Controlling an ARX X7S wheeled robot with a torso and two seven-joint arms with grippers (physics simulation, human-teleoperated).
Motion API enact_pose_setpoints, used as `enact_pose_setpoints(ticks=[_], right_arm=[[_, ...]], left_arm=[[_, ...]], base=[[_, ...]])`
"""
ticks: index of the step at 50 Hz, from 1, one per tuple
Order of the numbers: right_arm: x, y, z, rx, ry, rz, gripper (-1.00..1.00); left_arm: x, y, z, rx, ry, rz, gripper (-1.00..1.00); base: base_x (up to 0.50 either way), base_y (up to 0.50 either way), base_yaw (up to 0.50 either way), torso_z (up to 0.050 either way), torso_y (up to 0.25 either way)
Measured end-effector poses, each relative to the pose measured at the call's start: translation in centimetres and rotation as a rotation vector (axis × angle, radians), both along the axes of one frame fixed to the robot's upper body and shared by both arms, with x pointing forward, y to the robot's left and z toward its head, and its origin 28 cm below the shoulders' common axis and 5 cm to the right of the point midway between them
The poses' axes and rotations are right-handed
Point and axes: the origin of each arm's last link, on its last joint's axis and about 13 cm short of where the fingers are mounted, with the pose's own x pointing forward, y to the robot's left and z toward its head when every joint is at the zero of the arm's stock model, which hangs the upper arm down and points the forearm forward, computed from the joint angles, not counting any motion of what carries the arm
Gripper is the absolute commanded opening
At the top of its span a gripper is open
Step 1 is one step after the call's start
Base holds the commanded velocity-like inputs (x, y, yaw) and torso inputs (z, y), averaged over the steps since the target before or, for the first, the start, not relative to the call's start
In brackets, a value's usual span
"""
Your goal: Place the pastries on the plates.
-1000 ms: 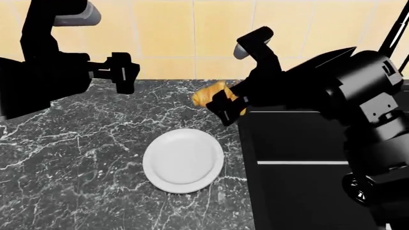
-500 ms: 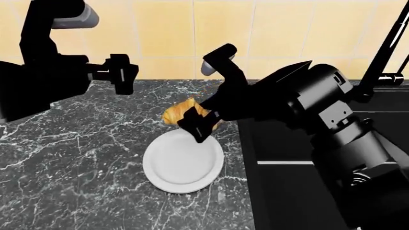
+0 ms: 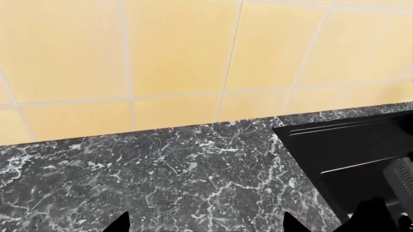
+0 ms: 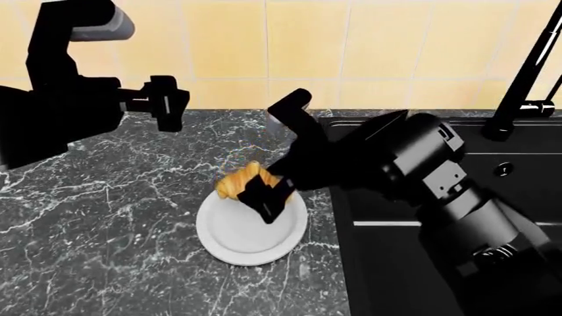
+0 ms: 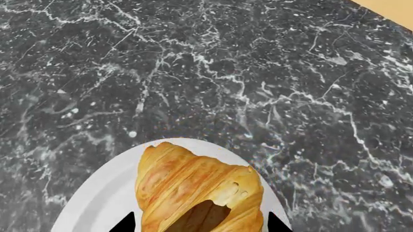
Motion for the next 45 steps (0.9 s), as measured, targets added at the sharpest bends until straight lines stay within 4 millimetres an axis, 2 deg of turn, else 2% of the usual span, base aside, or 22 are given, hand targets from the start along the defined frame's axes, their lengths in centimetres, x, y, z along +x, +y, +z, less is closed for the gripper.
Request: enact_pose_setpoints(ticks=[11, 22, 23, 34, 45], right_arm=[[0.1, 0.0, -1.0, 0.001, 0.011, 0.003, -1.0], [0.4, 0.1, -1.5, 0.012, 0.012, 0.009, -1.0], [0.4, 0.1, -1.5, 0.013, 0.012, 0.01, 1.0], [0.2, 0.3, -1.8, 0.007, 0.012, 0.024, 1.0], [-0.1, 0.2, -0.2, 0.022, -0.025, 0.034, 1.0]], left_arm=[[0.0, 0.1, -0.2, 0.0, 0.005, -0.001, 1.0], [0.0, 1.1, 0.0, 0.0, 0.006, 0.001, 1.0], [0.0, 1.1, 0.0, 0.0, 0.006, 0.0, 1.0], [0.1, 1.5, 0.2, 0.001, 0.006, 0.0, 1.0], [0.2, 0.5, -0.1, 0.003, 0.004, -0.002, 1.0]], base=[[0.0, 0.0, 0.0, 0.0, 0.0], [0.0, 0.0, 0.0, 0.0, 0.0], [0.0, 0.0, 0.0, 0.0, 0.0], [0.0, 0.0, 0.0, 0.0, 0.0], [0.0, 0.0, 0.0, 0.0, 0.0]])
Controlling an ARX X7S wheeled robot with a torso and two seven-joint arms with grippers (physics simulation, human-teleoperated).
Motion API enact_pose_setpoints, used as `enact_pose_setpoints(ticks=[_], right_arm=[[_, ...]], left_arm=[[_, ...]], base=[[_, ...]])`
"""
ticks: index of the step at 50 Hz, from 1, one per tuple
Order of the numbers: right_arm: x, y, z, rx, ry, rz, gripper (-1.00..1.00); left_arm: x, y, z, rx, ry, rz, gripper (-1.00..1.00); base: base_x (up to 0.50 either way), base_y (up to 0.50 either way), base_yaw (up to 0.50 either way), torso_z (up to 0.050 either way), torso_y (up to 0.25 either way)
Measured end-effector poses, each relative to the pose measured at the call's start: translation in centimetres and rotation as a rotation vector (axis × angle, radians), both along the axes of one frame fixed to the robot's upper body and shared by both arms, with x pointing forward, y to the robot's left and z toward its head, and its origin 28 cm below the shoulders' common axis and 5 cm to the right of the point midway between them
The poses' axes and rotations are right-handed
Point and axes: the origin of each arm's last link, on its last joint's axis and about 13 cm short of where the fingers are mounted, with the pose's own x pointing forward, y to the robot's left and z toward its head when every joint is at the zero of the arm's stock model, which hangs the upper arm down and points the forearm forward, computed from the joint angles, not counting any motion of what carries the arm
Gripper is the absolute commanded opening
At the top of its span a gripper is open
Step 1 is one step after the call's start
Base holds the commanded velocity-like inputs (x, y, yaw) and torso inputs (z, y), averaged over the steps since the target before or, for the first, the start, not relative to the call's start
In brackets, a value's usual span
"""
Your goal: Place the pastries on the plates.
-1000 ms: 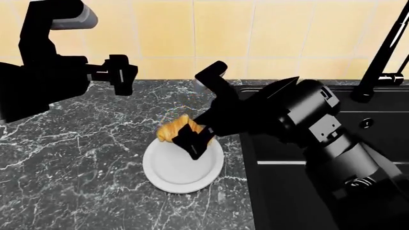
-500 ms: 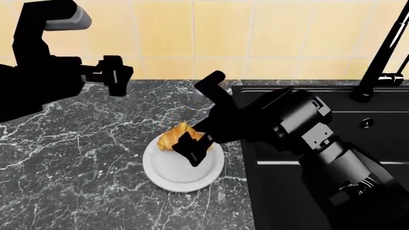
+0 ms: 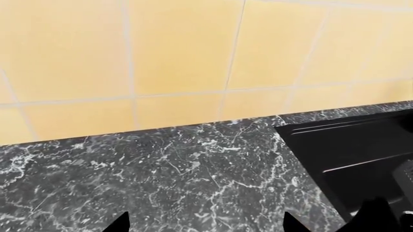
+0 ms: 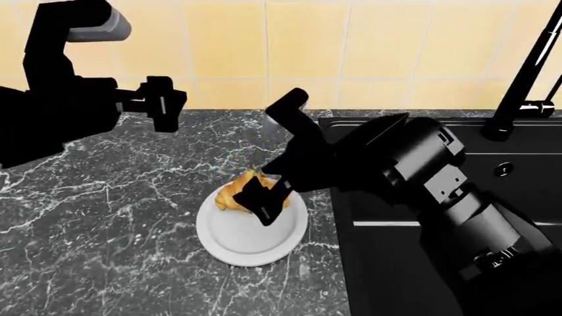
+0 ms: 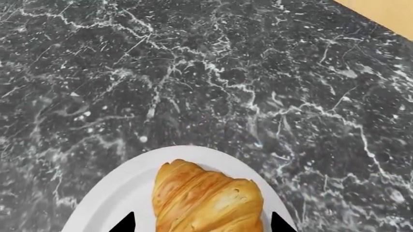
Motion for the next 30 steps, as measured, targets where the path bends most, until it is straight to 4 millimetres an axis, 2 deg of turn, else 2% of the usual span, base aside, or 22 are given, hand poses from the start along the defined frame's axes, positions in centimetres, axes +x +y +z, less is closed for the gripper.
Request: enact_pose_setpoints(ticks=[6, 17, 30], right_arm=[[-0.2, -0.1, 1.1, 0.01, -0.028, 0.001, 1.0], [-0.4, -1.4, 4.7, 0.086, -0.14, -0.067, 1.0], [-0.2, -3.0, 6.7, 0.147, -0.231, -0.225, 1.0]], left_arm=[[0.0, -0.5, -0.1, 0.0, -0.001, -0.003, 1.0], [0.0, -0.7, -0.1, -0.001, -0.004, -0.007, 1.0], [0.0, -0.9, 0.1, -0.001, -0.009, -0.005, 1.0]], base=[[0.0, 0.0, 0.0, 0.0, 0.0], [0.0, 0.0, 0.0, 0.0, 0.0], [0.0, 0.0, 0.0, 0.0, 0.0]])
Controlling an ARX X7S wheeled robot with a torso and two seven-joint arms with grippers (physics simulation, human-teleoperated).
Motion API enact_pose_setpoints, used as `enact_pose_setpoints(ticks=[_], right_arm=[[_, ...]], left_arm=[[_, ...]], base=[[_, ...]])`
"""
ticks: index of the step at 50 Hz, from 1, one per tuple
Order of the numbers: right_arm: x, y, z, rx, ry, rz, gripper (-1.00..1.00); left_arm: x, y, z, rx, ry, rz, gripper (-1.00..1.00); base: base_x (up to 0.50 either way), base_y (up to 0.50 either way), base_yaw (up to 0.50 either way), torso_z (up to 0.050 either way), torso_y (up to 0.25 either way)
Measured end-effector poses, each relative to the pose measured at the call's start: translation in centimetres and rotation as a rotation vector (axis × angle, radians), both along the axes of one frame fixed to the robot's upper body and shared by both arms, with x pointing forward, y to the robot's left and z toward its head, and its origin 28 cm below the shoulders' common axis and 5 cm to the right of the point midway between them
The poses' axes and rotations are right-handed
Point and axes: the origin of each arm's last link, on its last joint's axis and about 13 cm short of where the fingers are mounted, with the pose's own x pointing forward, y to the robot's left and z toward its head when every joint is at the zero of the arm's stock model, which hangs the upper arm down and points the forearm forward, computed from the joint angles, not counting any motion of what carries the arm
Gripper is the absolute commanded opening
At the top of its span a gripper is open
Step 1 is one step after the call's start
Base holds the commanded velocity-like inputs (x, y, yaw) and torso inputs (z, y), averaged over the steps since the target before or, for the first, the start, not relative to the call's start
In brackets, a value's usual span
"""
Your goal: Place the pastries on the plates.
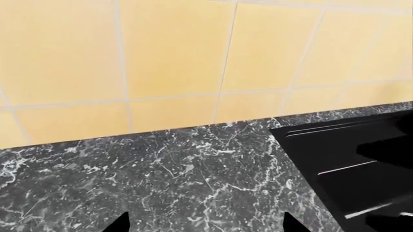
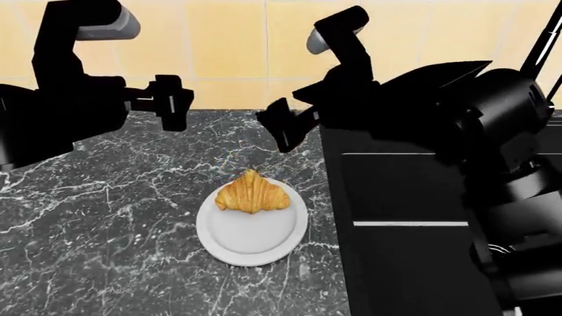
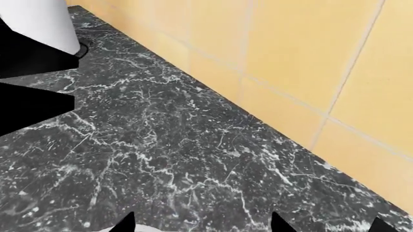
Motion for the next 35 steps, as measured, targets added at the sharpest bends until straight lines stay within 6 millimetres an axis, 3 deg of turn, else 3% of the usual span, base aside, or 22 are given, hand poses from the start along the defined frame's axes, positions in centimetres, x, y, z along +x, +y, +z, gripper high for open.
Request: enact_pose_setpoints(ticks=[17, 35], right_arm=[[1.4, -2.0, 0.7, 0.117, -0.156, -0.265, 1.0], [2.4, -3.0, 2.2, 0.182, -0.277, -0.42, 1.0]], left_arm=[[0.1, -0.3, 0.1, -0.005, -0.014, 0.003, 1.0], [1.0, -1.2, 0.8, -0.015, -0.072, 0.027, 1.0]], base=[[0.0, 0.0, 0.0, 0.0, 0.0], [0.0, 0.0, 0.0, 0.0, 0.0]])
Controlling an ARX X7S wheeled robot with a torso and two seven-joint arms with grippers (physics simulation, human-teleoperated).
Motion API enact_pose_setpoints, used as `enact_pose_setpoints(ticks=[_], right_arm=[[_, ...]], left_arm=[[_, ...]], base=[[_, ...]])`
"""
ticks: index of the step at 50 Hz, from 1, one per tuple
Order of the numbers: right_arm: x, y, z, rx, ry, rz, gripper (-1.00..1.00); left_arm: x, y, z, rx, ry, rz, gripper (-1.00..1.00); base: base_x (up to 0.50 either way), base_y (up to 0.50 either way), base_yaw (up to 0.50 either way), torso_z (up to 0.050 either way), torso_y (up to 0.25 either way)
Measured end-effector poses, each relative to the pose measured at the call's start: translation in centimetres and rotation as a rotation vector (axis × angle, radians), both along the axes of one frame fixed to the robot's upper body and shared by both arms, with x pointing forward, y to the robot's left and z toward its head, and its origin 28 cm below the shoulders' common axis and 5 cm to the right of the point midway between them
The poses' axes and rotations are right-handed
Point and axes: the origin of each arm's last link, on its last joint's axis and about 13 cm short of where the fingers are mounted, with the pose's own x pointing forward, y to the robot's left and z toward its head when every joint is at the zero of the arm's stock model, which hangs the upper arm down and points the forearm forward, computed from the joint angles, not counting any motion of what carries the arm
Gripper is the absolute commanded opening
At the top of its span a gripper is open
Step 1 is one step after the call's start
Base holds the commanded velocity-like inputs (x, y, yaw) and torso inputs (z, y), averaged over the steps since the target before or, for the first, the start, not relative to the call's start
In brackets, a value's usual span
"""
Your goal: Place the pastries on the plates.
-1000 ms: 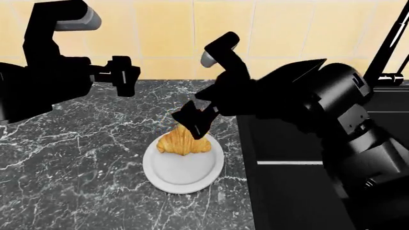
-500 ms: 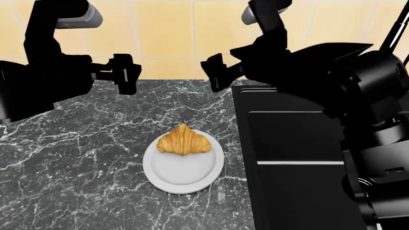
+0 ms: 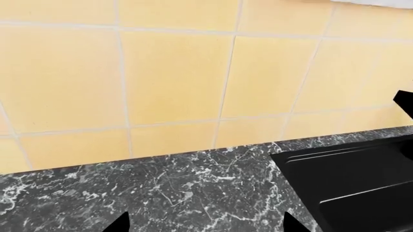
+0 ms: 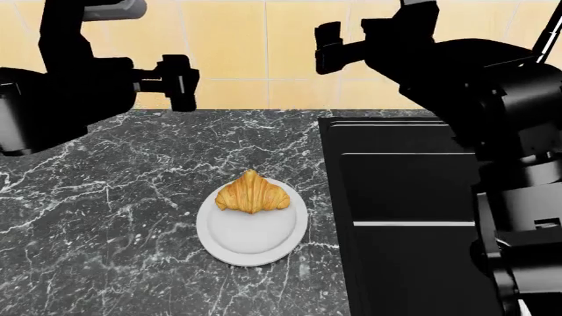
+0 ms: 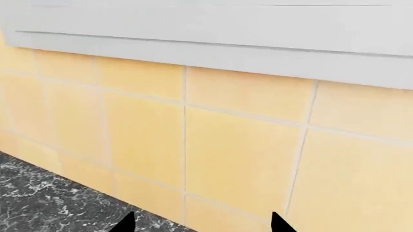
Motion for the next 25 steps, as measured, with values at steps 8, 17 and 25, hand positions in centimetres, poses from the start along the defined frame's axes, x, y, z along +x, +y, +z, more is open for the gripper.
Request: enact_pose_setpoints(ticks=[8, 17, 25], right_arm=[[0.0, -0.2, 0.8, 0.012, -0.025, -0.035, 1.0], [-0.2, -0.4, 1.9, 0.011, -0.052, -0.056, 1.0], [-0.7, -0.6, 3.2, -0.003, -0.083, -0.076, 1.0]], left_arm=[[0.5, -0.4, 0.8, -0.005, -0.032, 0.014, 1.0], [0.9, -0.6, 1.8, -0.024, -0.06, 0.028, 1.0], [1.2, -0.6, 3.0, -0.034, -0.092, 0.041, 1.0]], base=[[0.0, 0.0, 0.0, 0.0, 0.0], [0.0, 0.0, 0.0, 0.0, 0.0], [0.0, 0.0, 0.0, 0.0, 0.0]])
